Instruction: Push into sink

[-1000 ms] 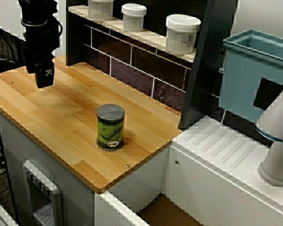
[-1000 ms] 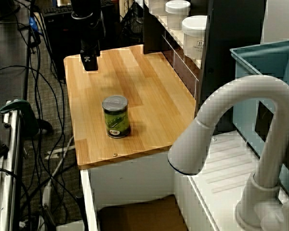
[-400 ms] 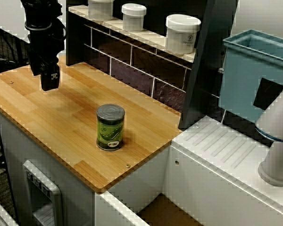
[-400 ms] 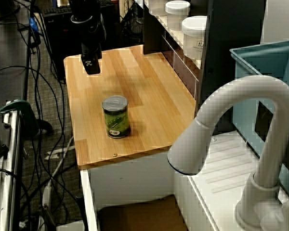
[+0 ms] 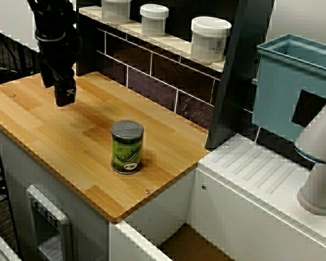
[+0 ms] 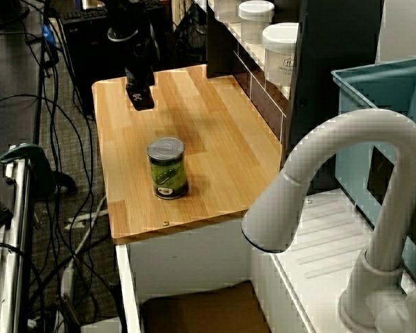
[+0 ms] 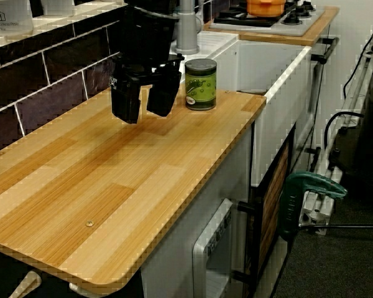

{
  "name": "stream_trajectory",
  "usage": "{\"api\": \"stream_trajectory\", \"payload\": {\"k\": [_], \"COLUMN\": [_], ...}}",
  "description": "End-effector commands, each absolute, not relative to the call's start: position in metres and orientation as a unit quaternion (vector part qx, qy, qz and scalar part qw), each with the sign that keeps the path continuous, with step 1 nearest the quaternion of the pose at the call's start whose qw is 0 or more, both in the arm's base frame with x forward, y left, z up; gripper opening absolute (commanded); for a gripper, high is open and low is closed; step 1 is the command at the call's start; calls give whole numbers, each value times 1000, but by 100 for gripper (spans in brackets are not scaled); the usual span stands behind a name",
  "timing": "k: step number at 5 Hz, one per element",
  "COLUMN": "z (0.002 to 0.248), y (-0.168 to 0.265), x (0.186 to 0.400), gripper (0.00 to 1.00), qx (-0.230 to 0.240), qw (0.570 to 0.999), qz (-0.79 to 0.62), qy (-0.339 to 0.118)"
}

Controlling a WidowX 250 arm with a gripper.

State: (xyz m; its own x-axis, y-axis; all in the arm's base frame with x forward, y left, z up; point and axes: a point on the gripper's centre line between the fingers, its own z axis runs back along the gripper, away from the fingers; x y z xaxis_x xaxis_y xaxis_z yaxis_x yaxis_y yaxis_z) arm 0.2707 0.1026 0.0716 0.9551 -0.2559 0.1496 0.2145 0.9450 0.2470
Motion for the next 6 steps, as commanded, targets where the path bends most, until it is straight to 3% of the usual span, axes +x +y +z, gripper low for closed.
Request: {"api": "stream_trajectory", "payload": {"k": [1, 2, 6], "z": [62, 66, 67], "y": [97, 95, 71], "x": [275, 277, 272], "gripper": [100, 100, 100], "qx": [91, 53, 49], "qw": [985, 988, 984], "qz": [-122, -131, -156], "qy": [-78, -66, -74]}}
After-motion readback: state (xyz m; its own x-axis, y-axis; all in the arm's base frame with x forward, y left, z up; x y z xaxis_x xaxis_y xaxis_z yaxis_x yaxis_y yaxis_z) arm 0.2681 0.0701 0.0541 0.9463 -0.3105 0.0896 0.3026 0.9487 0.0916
